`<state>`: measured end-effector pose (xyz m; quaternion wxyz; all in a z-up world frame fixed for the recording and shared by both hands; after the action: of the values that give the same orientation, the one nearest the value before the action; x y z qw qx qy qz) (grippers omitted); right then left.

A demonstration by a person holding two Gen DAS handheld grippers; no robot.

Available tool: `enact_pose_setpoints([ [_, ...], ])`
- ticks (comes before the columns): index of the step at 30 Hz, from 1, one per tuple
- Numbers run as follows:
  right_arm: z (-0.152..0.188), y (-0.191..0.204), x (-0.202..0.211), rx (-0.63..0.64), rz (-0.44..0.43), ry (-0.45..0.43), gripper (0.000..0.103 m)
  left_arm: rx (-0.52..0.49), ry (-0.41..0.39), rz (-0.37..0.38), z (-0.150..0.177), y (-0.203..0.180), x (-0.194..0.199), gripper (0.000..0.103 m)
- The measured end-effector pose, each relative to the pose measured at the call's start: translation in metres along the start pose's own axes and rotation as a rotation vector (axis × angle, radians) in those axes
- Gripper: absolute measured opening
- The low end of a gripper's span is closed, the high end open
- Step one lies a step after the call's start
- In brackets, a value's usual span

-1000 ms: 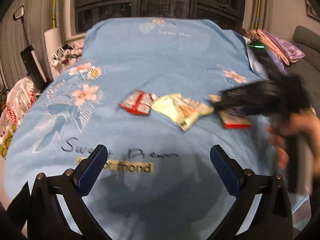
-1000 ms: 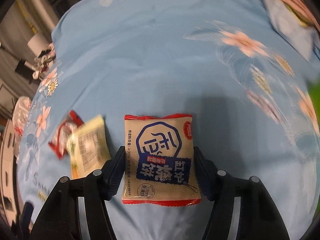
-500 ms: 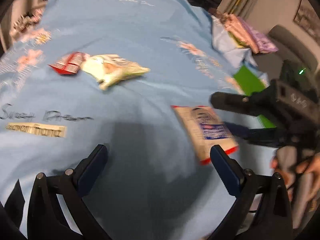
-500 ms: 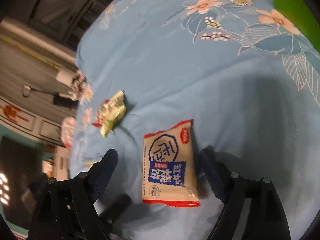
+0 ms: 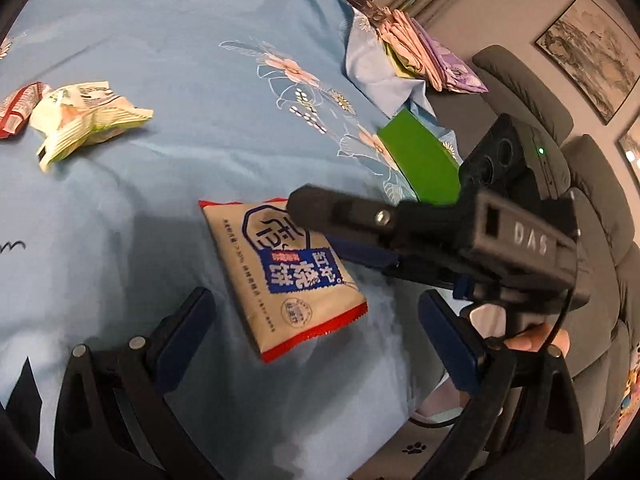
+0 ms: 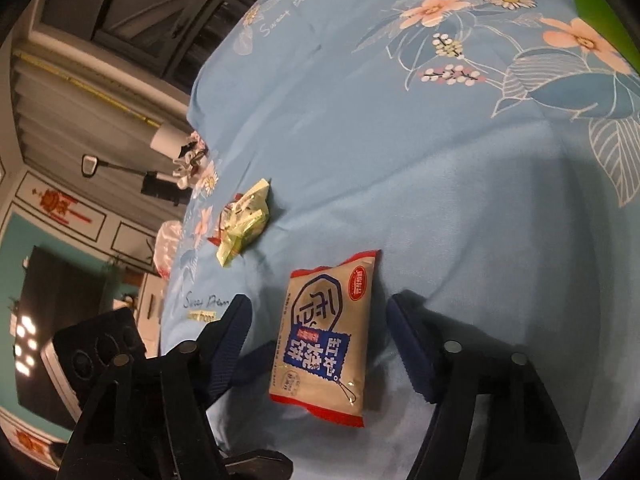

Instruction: Organize snacks

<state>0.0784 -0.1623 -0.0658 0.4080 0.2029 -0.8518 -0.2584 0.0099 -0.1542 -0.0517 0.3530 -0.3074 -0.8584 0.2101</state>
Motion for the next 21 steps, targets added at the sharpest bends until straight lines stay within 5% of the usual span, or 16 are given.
enact_pose_setpoints([
  [3,0.002,-0.001,-0.002,0.011,0.013,-0.001,0.059,0.032,-0.006,-0.006,-0.005,0.005,-0.002,0.092],
  [7,0.002,-0.006,-0.008,0.02,0.049,0.011,0.034,0.036,-0.018,-0.066,-0.007,0.018,-0.003,0.061],
  [10,0.002,-0.01,-0.011,0.0,0.052,0.013,0.027,0.034,-0.022,-0.103,-0.007,0.025,-0.003,0.04],
  [13,0.002,-0.011,-0.009,-0.001,0.045,0.009,0.026,0.076,-0.017,-0.091,-0.007,0.032,0.002,0.031],
  [21,0.001,-0.008,-0.002,0.015,0.053,-0.018,0.025,0.097,-0.014,-0.076,-0.008,0.03,0.004,0.03],
])
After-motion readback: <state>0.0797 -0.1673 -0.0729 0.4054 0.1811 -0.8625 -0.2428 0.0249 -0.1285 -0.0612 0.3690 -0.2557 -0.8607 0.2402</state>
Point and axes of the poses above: each gripper's, at about its wrist camera, not at the fingertips, and x roughly against the way its jaws point, y to its left, z to its underside, the point moved 10 cm from there along -x, roughly the way its jaws point, and after that the axes turned 10 degrees about -y, right-handed, at the moved point
